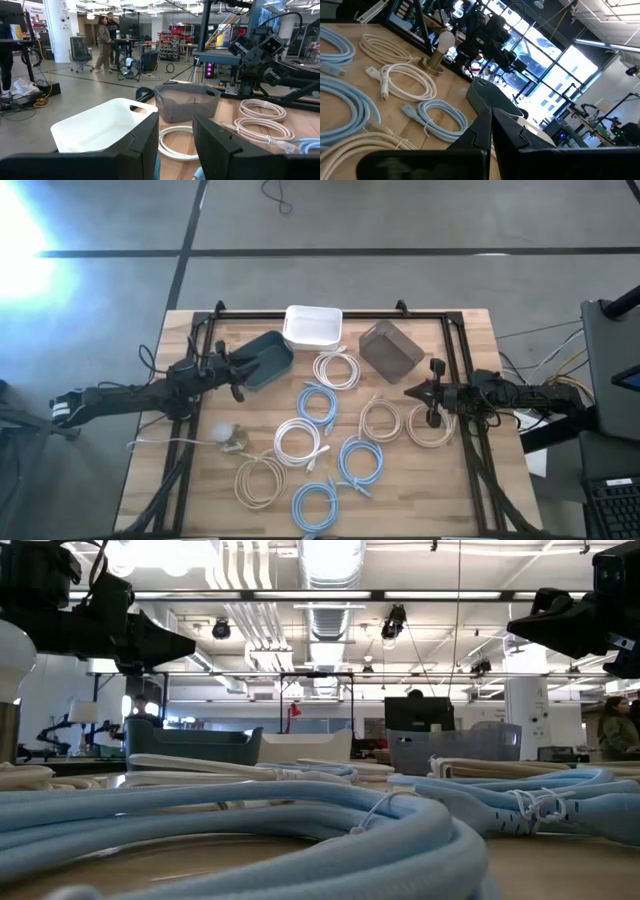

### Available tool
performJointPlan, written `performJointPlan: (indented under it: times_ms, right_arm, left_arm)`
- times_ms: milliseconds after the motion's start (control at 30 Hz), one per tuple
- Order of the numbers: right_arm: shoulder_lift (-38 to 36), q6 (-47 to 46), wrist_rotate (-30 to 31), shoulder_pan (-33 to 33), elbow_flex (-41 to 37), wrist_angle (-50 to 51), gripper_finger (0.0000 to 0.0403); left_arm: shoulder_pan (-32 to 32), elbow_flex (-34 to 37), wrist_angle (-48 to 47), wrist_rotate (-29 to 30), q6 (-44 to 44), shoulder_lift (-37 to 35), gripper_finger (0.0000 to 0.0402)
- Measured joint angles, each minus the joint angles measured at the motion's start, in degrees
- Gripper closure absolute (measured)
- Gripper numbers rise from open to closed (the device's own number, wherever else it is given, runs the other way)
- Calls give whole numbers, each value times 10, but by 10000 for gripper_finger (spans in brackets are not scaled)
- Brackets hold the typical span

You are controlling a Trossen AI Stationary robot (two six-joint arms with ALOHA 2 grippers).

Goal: Sort HDMI cables
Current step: Put the top white HDMI cable into the white bin

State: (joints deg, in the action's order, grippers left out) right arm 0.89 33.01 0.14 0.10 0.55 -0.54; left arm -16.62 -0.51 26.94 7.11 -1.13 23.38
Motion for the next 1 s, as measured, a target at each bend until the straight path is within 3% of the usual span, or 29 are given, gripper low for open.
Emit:
performJointPlan:
  times_ms: [733,1000]
  right_arm:
    - [0,2,0,0,0,0,394]
    - [0,167,-1,0,0,-2,394]
  left_arm:
    - [0,0,0,0,0,0,278]
    - [0,0,0,0,0,0,278]
